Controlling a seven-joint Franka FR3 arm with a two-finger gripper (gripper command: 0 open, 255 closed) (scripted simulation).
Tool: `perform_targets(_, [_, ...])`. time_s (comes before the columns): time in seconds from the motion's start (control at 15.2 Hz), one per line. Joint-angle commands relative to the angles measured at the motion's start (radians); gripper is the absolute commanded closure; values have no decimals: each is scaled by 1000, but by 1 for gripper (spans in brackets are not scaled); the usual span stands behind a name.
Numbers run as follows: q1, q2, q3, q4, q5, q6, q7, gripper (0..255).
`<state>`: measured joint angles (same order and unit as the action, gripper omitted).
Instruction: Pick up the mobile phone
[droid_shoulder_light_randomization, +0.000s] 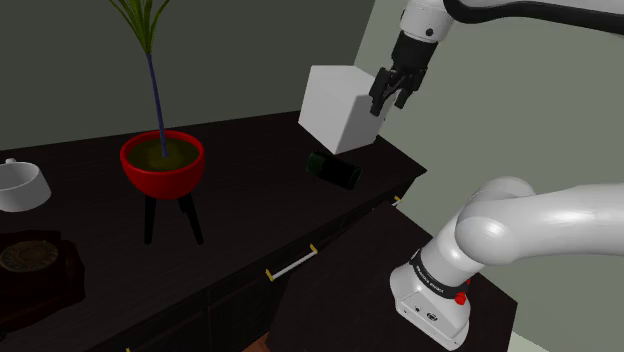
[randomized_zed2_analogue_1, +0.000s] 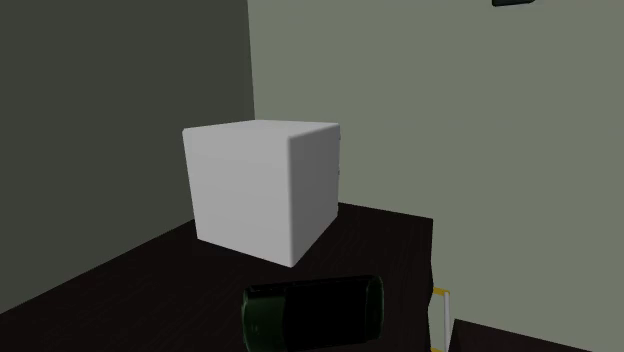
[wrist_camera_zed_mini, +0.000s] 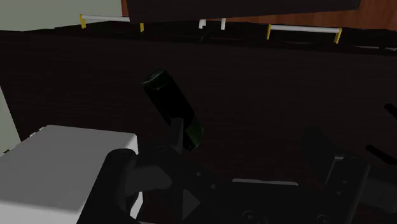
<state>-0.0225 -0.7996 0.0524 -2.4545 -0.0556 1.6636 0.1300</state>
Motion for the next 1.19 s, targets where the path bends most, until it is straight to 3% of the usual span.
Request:
perform_targets(0.0, [0, 0, 0, 0, 0, 0, 0, 0])
perform_targets(0.53, [-6, 130, -167, -127, -47, 271, -231, 0])
perform_targets(1.12, [28, 437, -355, -131, -13, 576, -527, 0])
